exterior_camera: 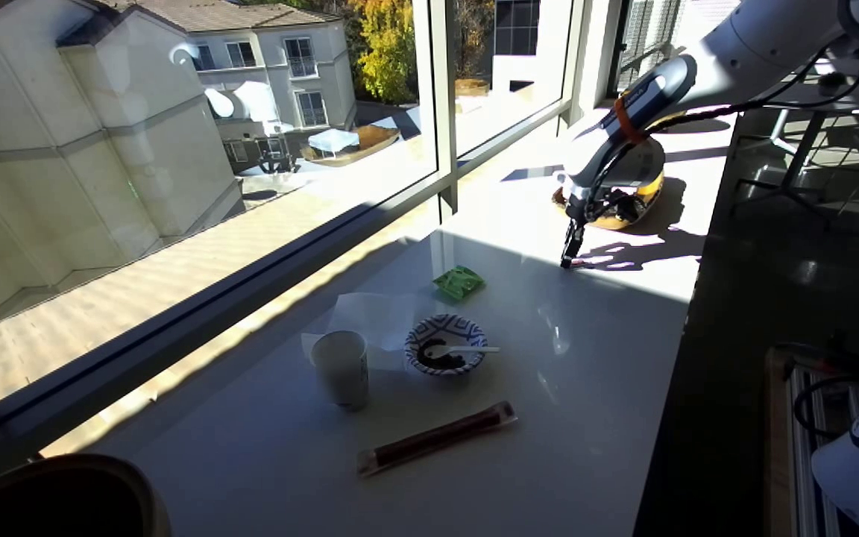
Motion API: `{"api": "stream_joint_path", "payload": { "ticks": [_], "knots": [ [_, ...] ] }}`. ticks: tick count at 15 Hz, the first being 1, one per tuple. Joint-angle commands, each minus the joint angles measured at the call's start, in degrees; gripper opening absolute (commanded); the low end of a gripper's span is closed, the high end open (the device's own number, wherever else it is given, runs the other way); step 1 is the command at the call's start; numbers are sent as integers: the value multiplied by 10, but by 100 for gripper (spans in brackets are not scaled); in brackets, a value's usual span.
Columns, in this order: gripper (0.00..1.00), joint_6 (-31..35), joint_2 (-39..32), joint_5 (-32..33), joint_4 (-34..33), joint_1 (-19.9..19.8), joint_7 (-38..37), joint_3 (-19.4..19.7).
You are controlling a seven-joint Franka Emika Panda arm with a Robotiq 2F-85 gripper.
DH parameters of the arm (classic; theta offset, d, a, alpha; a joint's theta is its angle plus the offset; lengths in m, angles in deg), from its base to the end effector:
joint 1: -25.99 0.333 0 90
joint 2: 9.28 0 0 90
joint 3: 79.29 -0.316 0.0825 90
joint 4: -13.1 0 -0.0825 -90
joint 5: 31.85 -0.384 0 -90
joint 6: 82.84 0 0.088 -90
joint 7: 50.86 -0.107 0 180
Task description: Move the sachet to the left
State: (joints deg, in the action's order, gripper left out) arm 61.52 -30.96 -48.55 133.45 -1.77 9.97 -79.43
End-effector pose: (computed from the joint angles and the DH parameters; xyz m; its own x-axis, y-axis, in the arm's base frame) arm 0.5186 -0.2743 0.2406 0.9300 0.3285 0.1646 0.3432 -0.9367 -0.0697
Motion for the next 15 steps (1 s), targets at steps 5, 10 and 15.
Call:
{"api": "stream_joint_path", "payload": {
  "ticks": [5,10,15],
  "knots": [
    [33,-52,-7,-19,-16,8,35,9],
    [0,-50,-4,-23,-11,8,65,8],
    [0,-67,2,-27,-14,10,65,13]
  ]
}}
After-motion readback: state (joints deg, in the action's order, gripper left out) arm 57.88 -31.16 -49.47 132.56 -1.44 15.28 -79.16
